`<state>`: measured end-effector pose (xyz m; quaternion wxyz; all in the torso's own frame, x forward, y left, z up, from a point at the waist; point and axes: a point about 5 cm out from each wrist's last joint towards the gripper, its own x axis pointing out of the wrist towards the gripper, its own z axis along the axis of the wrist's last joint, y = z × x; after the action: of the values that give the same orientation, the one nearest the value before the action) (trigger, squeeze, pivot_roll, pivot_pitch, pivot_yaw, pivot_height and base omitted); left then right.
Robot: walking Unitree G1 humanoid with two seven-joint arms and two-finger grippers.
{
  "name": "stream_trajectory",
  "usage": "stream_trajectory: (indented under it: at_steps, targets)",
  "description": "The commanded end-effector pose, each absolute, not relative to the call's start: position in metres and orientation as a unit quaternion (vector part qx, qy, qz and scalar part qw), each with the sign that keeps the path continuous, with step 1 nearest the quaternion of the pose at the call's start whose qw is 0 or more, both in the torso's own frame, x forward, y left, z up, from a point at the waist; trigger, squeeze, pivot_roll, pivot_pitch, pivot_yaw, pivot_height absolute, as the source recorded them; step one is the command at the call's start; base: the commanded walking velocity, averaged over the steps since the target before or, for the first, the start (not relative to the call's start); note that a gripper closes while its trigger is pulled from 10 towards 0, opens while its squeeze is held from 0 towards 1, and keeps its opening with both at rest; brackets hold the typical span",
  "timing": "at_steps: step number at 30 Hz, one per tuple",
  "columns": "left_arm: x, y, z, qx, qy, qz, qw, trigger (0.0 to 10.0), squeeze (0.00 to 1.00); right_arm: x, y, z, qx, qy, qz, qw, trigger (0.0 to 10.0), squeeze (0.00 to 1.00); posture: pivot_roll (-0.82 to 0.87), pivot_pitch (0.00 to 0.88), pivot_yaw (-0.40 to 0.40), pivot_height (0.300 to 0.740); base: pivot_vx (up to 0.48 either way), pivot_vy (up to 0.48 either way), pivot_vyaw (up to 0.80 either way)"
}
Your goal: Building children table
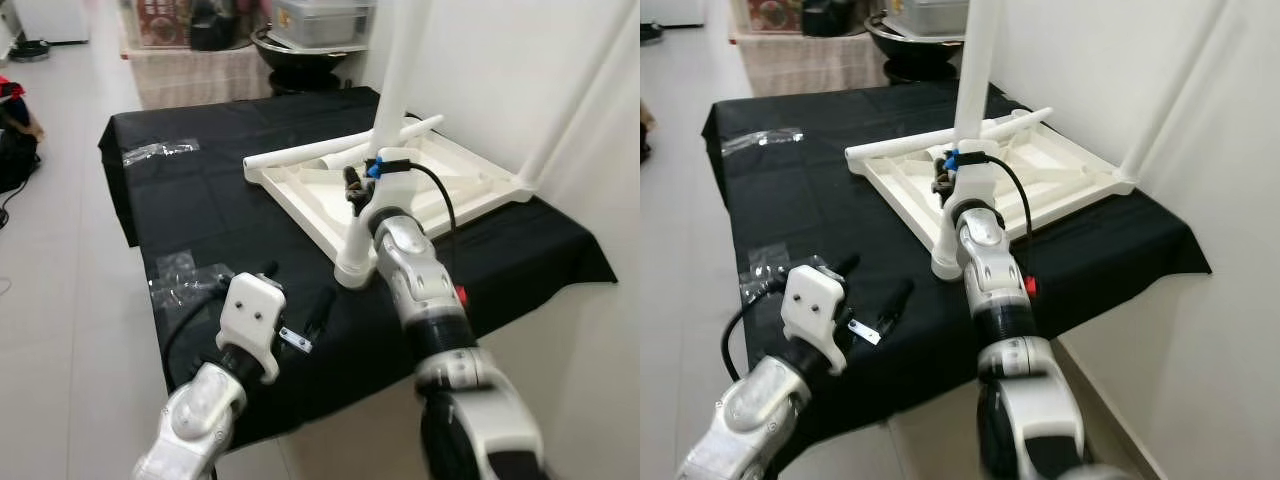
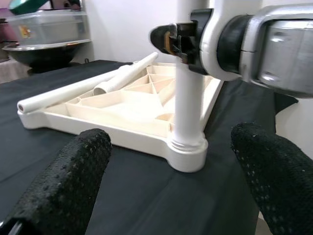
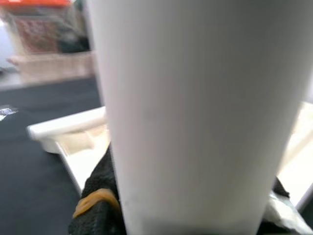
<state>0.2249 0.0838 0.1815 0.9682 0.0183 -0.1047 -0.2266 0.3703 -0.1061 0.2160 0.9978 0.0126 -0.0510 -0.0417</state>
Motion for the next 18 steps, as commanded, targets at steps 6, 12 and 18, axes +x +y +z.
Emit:
stream_trajectory:
  at_steps: [6, 12, 18]
  targets:
    - [0.225, 0.082, 0.181, 0.02, -0.105, -0.229, 0.968, 10.0, 0.0, 0.354, -0.123, 0.22, 0.01, -0.042, -0.153, 0.987, 0.0, 0.0, 0.02, 0.021, -0.101, 0.74, 0.0, 0.0, 0.0]
    - [0.224, 0.082, 0.18, 0.018, -0.103, -0.229, 0.968, 10.0, 0.0, 0.35, -0.121, 0.228, 0.044, -0.065, -0.149, 0.986, 10.0, 0.0, 0.01, 0.028, -0.098, 0.74, 0.0, 0.0, 0.0]
    - [0.225, 0.081, 0.179, 0.017, -0.103, -0.23, 0.968, 10.0, 0.0, 0.347, -0.118, 0.241, 0.049, -0.097, -0.113, 0.988, 10.0, 1.0, 0.01, 0.027, -0.097, 0.74, 0.0, 0.0, 0.0]
